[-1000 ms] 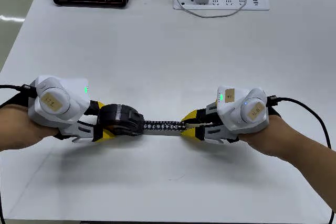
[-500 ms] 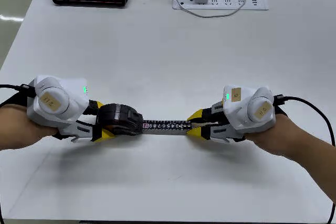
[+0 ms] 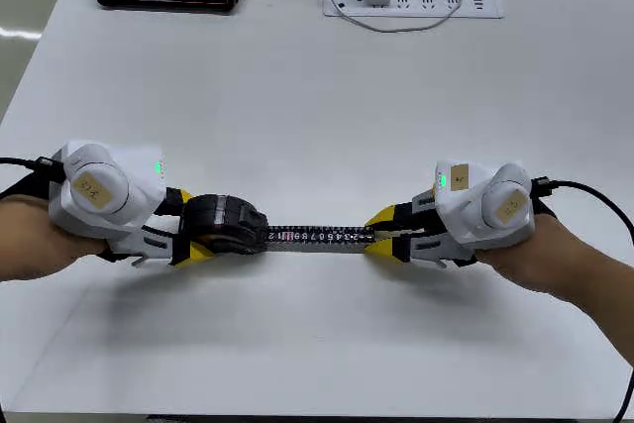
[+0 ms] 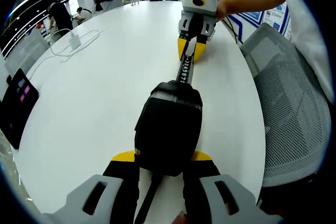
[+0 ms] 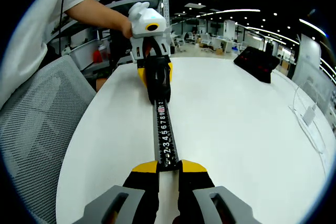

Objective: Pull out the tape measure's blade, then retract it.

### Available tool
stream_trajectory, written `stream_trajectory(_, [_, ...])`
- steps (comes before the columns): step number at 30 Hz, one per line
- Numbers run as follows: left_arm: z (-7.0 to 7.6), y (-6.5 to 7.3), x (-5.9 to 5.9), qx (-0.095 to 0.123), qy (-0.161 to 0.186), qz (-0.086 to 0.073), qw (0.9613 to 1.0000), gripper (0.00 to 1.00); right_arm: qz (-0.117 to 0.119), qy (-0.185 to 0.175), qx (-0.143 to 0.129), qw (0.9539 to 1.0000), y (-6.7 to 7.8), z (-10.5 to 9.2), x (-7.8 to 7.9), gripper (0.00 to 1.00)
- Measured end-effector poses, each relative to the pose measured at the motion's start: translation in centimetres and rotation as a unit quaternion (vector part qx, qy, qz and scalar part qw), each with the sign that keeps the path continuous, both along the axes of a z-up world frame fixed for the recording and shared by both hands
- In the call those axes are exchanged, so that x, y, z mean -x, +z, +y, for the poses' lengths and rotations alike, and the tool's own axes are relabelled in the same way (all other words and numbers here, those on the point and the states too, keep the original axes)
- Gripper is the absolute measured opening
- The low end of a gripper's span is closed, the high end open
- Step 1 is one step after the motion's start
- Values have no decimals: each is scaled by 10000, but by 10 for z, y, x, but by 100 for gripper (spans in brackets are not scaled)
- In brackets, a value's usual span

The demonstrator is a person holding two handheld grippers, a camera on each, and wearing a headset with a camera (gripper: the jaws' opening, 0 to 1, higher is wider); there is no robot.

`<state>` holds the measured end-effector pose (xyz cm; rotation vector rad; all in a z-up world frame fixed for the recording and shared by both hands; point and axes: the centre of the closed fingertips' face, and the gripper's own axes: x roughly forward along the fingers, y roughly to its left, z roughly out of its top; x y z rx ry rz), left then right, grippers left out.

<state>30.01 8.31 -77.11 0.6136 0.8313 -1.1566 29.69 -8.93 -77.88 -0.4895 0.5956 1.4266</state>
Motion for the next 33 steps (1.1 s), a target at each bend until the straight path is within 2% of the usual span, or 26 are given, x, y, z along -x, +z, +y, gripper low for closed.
stream_trajectory(33, [0, 1, 1, 2, 6, 2, 10000, 26, -28, -17, 164, 9999, 2, -24, -1, 9])
